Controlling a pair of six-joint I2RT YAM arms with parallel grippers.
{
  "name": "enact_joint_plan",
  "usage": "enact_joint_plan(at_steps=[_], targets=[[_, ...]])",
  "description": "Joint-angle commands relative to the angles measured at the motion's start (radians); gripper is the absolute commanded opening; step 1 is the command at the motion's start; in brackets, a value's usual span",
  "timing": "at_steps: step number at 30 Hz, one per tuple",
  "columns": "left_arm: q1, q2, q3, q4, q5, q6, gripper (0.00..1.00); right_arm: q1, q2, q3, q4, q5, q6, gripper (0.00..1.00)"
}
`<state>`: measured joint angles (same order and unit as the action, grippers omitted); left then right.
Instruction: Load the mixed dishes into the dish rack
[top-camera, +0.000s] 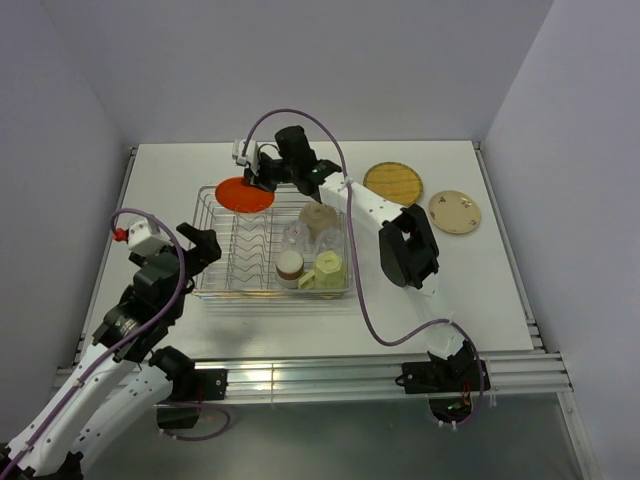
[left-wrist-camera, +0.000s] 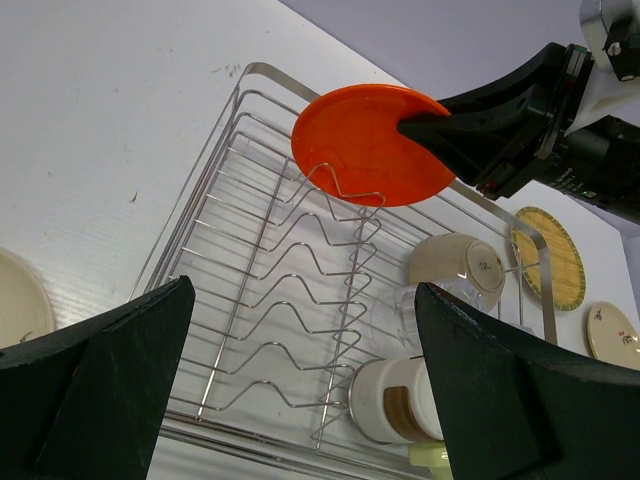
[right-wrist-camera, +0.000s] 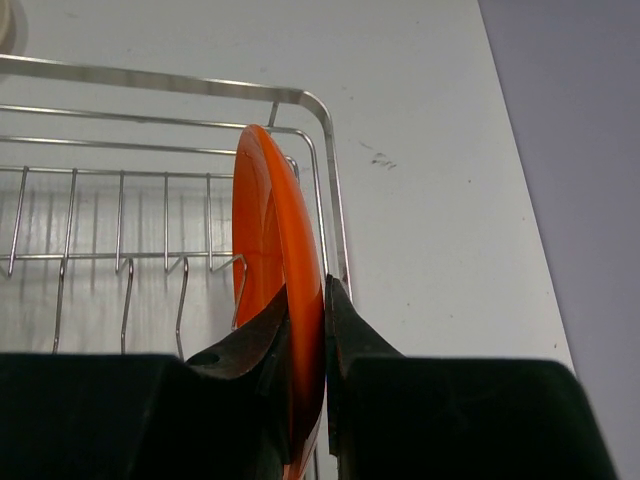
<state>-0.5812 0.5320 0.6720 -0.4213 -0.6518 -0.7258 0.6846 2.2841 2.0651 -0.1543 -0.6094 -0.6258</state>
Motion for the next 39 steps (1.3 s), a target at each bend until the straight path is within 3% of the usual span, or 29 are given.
enact_joint_plan(at_steps=[1,5,13,19,21,22,23,25,26,33,35,39], targets=[[0.003,-0.029,-0.017,-0.028,-0.003,-0.056,0.99,-0.002,-0.005,-0.022,0.041,-0.021,-0.02,0.04],[0.003,-0.041,-0.019,-0.066,-0.028,-0.098,0.99,0.001,0.014,-0.026,0.047,-0.02,-0.022,0.11],[0.003,0.013,0.012,-0.184,-0.051,-0.196,0.99,0.001,0.009,-0.045,0.079,0.002,0.005,0.42],[0.078,0.078,0.06,-0.174,0.021,-0.183,0.99,-0.006,-0.031,-0.039,0.085,0.013,0.035,0.48],[0.205,0.136,0.093,-0.14,0.108,-0.117,0.99,-0.011,-0.046,-0.033,0.081,0.011,0.061,0.48],[0.263,0.161,0.106,-0.133,0.232,-0.094,0.99,-0.014,-0.064,-0.02,0.075,0.011,0.069,0.49],[0.391,0.186,0.129,-0.125,0.301,-0.074,0.99,-0.02,-0.075,-0.016,0.067,0.011,0.075,0.49],[0.513,0.256,0.141,-0.117,0.424,-0.038,0.99,-0.028,-0.115,-0.008,0.041,0.001,0.103,0.5],[0.628,0.275,0.147,-0.114,0.516,-0.037,0.99,-0.036,-0.129,-0.005,0.029,-0.006,0.11,0.51],[1.07,0.353,0.019,-0.05,0.9,-0.216,0.96,-0.082,-0.297,-0.083,-0.227,-0.15,0.086,0.54],[1.124,0.37,-0.003,-0.085,0.884,-0.251,0.96,-0.095,-0.36,-0.155,-0.266,-0.185,0.081,0.54],[1.141,0.398,0.018,-0.296,0.599,-0.402,0.97,-0.108,-0.472,-0.308,-0.355,-0.231,0.042,0.54]])
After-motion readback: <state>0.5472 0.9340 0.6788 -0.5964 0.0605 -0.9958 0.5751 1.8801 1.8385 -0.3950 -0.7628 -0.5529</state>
